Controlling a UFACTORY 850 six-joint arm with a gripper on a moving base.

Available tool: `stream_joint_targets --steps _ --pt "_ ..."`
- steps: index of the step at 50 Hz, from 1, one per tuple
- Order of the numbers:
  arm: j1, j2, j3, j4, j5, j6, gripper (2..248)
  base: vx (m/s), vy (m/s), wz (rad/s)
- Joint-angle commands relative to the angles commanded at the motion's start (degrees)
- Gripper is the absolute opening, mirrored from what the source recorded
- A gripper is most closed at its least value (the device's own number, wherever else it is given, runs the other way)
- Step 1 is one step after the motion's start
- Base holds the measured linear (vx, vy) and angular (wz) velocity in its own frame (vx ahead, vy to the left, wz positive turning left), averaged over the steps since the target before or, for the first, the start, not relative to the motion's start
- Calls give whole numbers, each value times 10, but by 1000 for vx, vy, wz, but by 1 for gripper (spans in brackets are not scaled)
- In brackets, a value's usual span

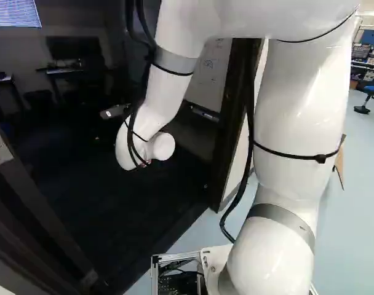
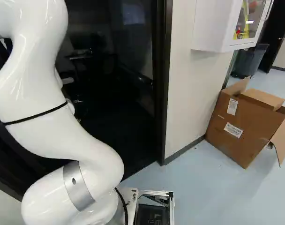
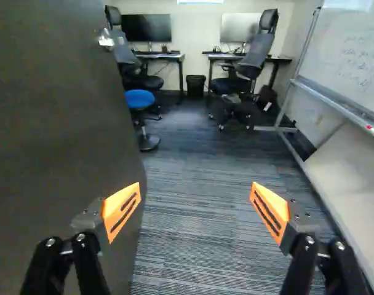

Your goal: Open the door and move inside

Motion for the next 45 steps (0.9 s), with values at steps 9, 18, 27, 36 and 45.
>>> stream_joint_targets --steps 9,18,27,36,45 --pt "-8 23 26 0 0 0 247 0 0 0" --pt "-18 44 50 0 0 0 247 0 0 0" --pt "-30 64 71 0 0 0 247 0 0 0" --pt "-43 80 89 0 0 0 247 0 0 0" --pt "-58 96 105 0 0 0 247 0 0 0"
